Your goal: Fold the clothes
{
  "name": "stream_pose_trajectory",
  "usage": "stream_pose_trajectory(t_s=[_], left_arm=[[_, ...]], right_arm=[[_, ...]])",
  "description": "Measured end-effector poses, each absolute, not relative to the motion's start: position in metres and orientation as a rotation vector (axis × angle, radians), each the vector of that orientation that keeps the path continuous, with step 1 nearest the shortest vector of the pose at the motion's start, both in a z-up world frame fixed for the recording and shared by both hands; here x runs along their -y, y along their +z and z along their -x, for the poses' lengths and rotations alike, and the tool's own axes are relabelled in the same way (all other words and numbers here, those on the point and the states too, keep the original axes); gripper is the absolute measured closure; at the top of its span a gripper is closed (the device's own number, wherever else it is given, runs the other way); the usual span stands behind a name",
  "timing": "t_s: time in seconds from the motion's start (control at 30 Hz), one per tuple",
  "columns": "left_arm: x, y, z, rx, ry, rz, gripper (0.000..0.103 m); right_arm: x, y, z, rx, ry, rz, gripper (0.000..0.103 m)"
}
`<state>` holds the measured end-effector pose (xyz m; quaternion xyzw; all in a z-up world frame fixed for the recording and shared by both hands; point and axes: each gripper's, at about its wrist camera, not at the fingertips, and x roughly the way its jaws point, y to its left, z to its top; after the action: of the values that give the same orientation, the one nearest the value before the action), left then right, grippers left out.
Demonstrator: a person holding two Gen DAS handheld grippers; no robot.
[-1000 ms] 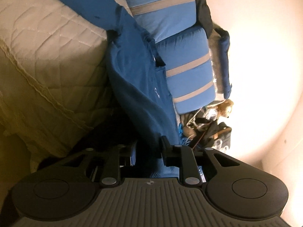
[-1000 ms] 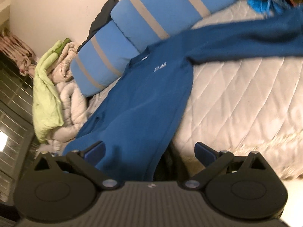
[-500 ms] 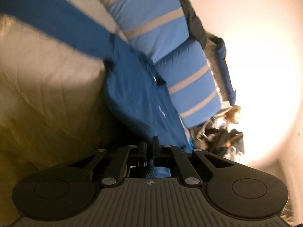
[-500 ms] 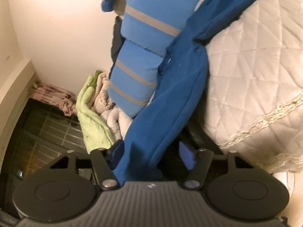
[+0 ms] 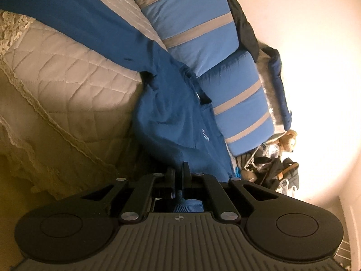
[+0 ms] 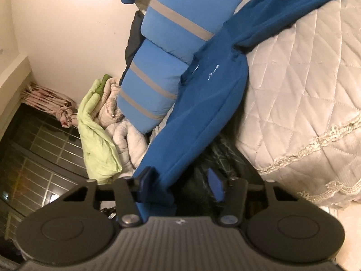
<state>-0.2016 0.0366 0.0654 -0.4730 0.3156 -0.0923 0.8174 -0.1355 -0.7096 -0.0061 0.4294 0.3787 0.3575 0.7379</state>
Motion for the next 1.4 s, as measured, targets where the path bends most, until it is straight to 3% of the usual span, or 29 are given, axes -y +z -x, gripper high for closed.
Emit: stream_pose_trajectory(t_s=[0.13, 0.2, 0.53, 0.87, 0.93, 1.0, 1.07, 1.4], left_arm=[[-0.035, 0.072, 0.203, -0.662, -0.209, 1.004, 0.098], [-0.034, 0.076, 0.203, -0.655, -0.213, 0.997, 0.098], [-0.022, 0.086, 0.202, -0.645, -0.222, 0.947, 0.098], [-0.020, 0.076, 0.198, -0.666, -0.195, 0.951, 0.096], [-0.020, 0.074, 0.197, -0.677, -0.197, 0.953, 0.096], [-0.020, 0.072, 0.197, -0.687, -0.206, 0.955, 0.096], [-0.018, 0.075, 0.197, -0.690, -0.228, 0.942, 0.097], [-0.008, 0.124, 0.208, -0.572, -0.245, 0.844, 0.098]], right_arm=[[0.706, 0.013, 0.144, -0.815, 0.722, -0.833, 0.072], [0.707, 0.023, 0.147, -0.786, 0.712, -0.808, 0.094], [0.692, 0.070, 0.155, -0.758, 0.647, -0.616, 0.096], [0.685, 0.059, 0.153, -0.789, 0.689, -0.676, 0.074], [0.683, 0.058, 0.154, -0.791, 0.696, -0.684, 0.075], [0.681, 0.057, 0.154, -0.794, 0.702, -0.691, 0.088], [0.682, 0.057, 0.154, -0.790, 0.701, -0.705, 0.094], [0.695, 0.104, 0.154, -0.668, 0.663, -0.728, 0.097]])
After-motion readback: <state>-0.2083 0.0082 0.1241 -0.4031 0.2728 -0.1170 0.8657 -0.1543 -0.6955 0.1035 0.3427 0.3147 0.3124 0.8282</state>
